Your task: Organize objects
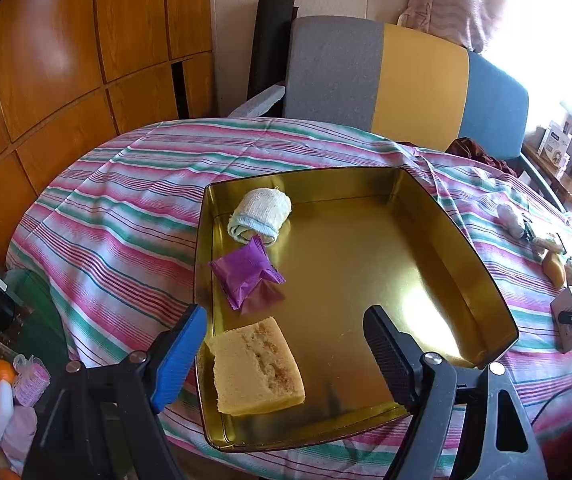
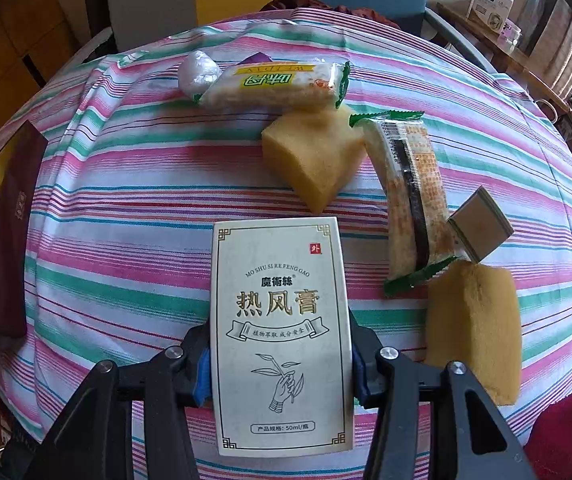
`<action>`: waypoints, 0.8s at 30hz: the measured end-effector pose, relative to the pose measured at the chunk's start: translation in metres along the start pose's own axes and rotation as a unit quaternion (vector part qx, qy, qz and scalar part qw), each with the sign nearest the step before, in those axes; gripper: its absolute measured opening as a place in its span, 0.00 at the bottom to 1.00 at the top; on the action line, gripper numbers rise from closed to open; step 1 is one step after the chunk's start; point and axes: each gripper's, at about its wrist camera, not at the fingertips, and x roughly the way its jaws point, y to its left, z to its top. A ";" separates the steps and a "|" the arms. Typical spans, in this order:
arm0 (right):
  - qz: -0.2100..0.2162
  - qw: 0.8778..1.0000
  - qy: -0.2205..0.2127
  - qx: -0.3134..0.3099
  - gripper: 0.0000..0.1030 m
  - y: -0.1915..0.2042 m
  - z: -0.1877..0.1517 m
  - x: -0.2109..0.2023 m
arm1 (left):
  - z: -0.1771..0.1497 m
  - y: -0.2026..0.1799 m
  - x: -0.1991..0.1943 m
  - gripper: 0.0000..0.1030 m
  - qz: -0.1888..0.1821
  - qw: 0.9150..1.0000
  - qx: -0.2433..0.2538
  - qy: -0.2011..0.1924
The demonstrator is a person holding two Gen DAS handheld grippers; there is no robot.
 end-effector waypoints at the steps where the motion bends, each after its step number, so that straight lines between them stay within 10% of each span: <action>1: 0.001 1.000 -0.001 0.000 0.50 0.001 0.000 -0.001 | 0.000 0.000 0.000 0.79 0.000 1.000 -0.001 0.000; 11: 0.049 0.997 -0.058 -0.015 0.50 0.050 0.012 -0.057 | -0.001 0.007 0.002 0.79 0.003 1.000 -0.010 0.000; 17: 0.146 0.980 -0.089 -0.101 0.50 0.161 0.038 -0.107 | 0.004 0.028 -0.004 0.79 0.010 0.999 -0.040 -0.016; 24: 0.192 0.963 -0.029 -0.187 0.50 0.312 0.062 -0.081 | 0.003 0.061 -0.007 0.79 0.025 0.997 -0.075 -0.021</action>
